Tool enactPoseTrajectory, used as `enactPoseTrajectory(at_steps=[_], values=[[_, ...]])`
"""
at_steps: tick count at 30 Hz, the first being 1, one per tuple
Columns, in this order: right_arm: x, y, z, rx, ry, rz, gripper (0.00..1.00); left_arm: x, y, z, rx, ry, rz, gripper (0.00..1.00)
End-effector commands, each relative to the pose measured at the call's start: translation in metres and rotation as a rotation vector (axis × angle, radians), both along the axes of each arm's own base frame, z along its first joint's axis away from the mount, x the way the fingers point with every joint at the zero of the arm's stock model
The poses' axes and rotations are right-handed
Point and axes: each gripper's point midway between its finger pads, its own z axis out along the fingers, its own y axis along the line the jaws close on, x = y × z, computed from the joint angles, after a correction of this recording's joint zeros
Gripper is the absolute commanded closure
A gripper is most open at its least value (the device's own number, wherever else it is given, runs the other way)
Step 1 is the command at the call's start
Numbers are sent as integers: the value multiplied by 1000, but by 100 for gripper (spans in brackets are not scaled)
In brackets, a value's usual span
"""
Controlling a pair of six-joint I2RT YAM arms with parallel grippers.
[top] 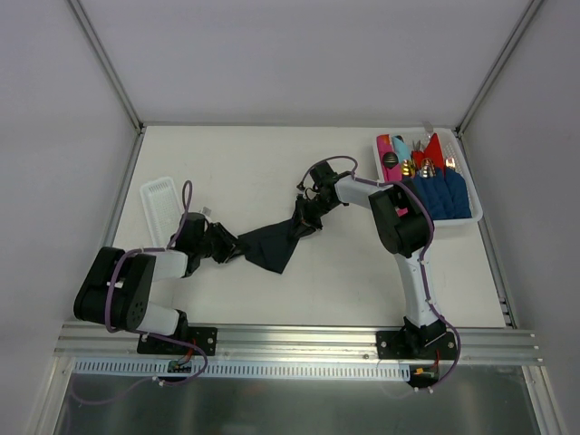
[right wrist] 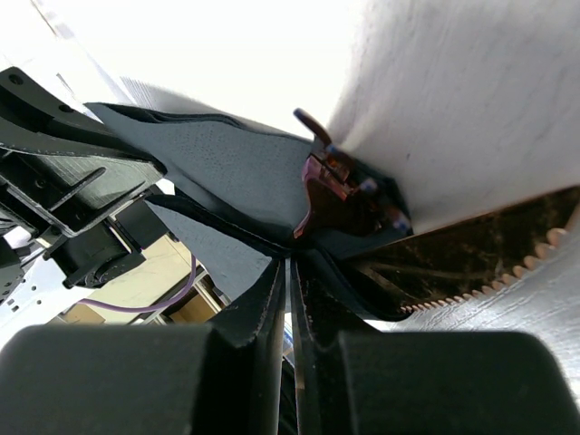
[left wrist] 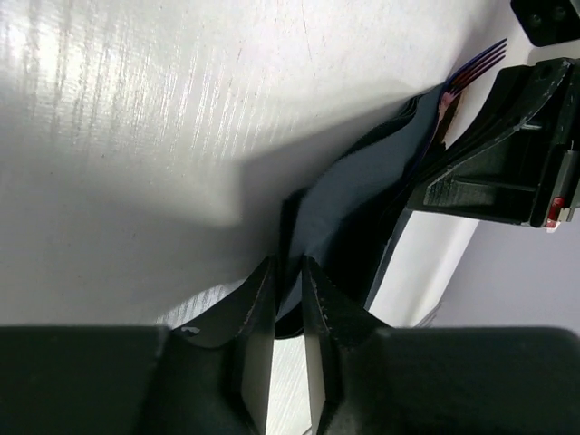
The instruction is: Place the utensils on the paper napkin and roll it up
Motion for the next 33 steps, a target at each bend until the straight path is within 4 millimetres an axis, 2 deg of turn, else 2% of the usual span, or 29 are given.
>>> enactPoseTrajectory(at_steps=[1,14,17,25,33], values=[[-3,-18,-33,-142,-26,19,91,10,5,8,56,-32,-6,84],[-5,-18,-35,-156,-29,28,92,25,-8,32,25,-114,-69,100],[-5,-18,-35,-159,-30,31,92,26,-16,38,14,-144,-113,100],[-4,-19,-35,-165,-29,30,93,24,-48,60,37,-283,-259,100],[-4,-19,-35,-168,-30,28,94,10,-93,83,35,-410,-443,100]])
